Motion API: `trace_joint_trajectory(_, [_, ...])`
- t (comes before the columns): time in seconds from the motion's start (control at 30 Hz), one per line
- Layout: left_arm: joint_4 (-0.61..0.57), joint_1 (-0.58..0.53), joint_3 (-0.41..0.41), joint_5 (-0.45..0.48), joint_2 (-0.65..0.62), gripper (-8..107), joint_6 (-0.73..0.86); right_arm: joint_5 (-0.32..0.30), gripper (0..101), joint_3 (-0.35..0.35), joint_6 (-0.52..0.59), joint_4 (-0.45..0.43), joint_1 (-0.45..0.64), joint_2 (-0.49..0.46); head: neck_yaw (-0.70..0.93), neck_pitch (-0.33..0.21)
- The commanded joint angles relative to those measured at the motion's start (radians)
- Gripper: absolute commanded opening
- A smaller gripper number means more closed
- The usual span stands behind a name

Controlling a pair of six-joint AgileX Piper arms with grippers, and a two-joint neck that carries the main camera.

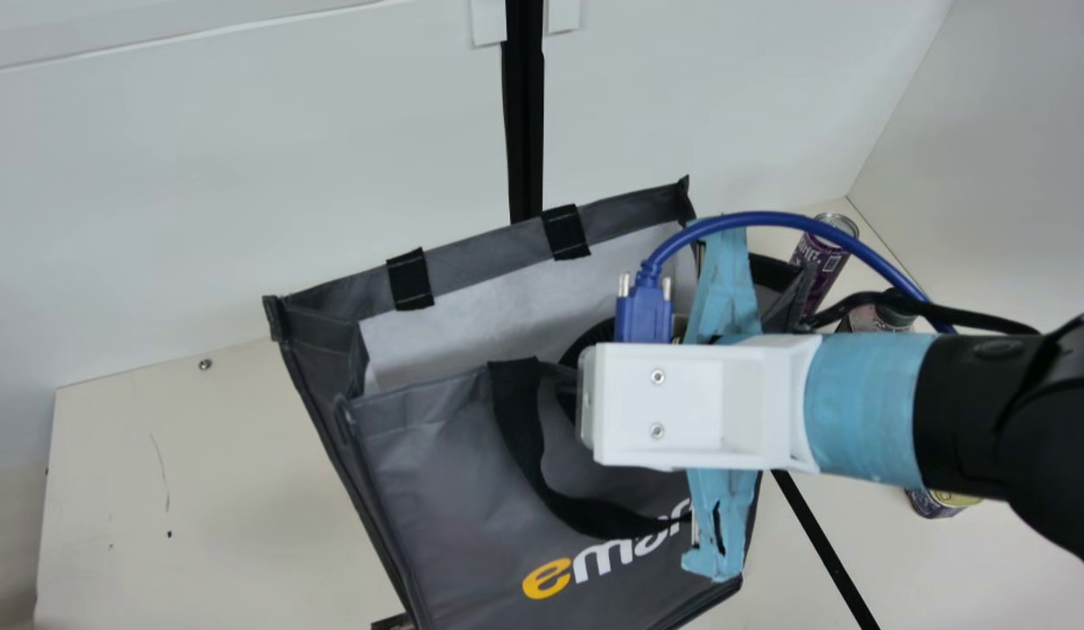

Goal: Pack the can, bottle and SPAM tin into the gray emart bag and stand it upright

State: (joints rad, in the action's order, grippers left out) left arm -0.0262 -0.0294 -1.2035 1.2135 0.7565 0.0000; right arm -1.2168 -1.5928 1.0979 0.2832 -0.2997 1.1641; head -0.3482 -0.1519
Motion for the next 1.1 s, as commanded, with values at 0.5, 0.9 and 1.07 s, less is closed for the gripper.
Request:
trace_joint_trajectory(0.5, [0.0,0.0,0.0,0.0,0.0,90,0.0,-0.003,40,0.047,-0.117,-0.033,-0.098,-0.062,-0.001,-0.023])
trace_joint_trajectory(0.9, [0.0,0.0,0.0,0.0,0.0,90,0.0,-0.003,80,0.041,-0.155,-0.069,-0.139,-0.094,-0.001,-0.023])
trace_joint_trajectory(1.07, [0.0,0.0,0.0,0.0,0.0,90,0.0,-0.003,95,0.029,-0.158,-0.077,-0.137,-0.099,-0.001,-0.023])
